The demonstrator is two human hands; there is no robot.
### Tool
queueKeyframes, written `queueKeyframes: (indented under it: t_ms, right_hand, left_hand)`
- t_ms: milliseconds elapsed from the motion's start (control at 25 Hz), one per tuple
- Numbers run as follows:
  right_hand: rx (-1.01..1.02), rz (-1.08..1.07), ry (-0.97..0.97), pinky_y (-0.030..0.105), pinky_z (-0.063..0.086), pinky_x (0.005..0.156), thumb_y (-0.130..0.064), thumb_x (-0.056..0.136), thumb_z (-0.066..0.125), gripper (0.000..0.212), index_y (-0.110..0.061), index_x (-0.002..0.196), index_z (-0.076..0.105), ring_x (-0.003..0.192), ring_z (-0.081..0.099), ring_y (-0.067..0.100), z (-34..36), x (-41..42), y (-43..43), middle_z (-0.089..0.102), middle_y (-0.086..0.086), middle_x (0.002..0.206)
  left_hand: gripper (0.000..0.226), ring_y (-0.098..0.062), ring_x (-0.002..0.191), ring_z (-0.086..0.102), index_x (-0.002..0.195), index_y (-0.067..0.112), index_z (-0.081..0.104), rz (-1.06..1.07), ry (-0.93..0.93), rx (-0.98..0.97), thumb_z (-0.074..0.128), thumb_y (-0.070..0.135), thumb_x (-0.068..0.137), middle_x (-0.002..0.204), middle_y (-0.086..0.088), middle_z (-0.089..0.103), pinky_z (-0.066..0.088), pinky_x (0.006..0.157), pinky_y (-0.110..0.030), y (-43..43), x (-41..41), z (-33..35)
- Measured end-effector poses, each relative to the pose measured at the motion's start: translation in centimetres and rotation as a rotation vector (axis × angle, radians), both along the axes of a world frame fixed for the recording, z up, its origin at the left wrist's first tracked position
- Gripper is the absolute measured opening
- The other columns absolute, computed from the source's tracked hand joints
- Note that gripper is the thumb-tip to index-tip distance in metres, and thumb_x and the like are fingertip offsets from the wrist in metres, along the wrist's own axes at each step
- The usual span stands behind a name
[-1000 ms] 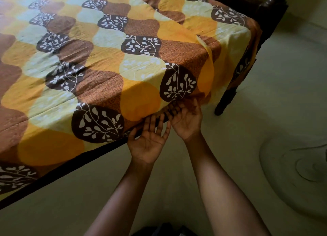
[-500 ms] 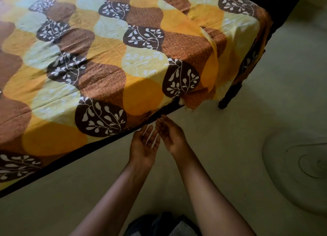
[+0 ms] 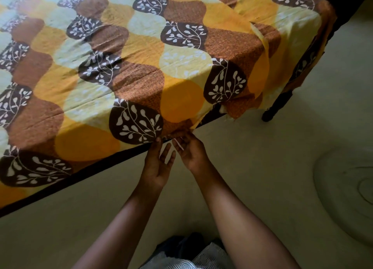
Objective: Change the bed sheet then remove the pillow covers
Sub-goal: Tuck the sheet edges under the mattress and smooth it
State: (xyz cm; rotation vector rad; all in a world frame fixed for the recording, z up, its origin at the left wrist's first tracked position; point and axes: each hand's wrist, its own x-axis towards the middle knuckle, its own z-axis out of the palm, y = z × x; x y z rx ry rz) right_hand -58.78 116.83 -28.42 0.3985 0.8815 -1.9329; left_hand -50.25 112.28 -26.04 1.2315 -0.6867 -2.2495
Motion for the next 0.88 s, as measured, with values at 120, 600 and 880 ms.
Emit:
queueKeyframes:
  t_ms: [120,600,880]
  right_hand:
    - [-0.071,-0.007,-0.005,0.026,0.048,0.075,-0.024,0.095,0.048,0.031,-0.012,0.122,0.053,0.095,0.059,0.015,0.2,0.1,0.1,0.063,0.004,0.1]
    - [0.69,0.196,0.732,0.03,0.039,0.077,-0.034,0.089,0.062,0.02,-0.015,0.092,0.066,0.089,0.05,0.019,2.0,-2.8,0.2,0.058,0.002,0.091]
    - [0.138,-0.089,0.065,0.024,0.055,0.065,-0.011,0.092,0.054,0.013,-0.006,0.084,0.062,0.078,0.063,0.018,2.5,-2.1,0.5,0.066,0.009,0.082]
  left_hand:
    - [0.014,-0.011,0.101,0.056,0.107,0.023,0.054,-0.015,-0.028,-0.051,0.054,0.024,0.092,0.103,0.004,0.061,0.046,0.085,-0.029,-0.8,-1.2,0.2]
    - [0.011,-0.014,0.079,0.054,0.097,0.014,0.056,0.109,-0.105,0.09,0.051,0.024,0.094,0.09,-0.002,0.055,0.043,0.067,-0.026,0.5,-1.0,4.2]
    - [0.05,-0.028,0.122,0.051,0.127,0.003,0.05,0.155,0.349,0.346,0.032,0.033,0.092,0.127,-0.016,0.057,0.041,0.094,-0.045,-0.6,0.2,3.7]
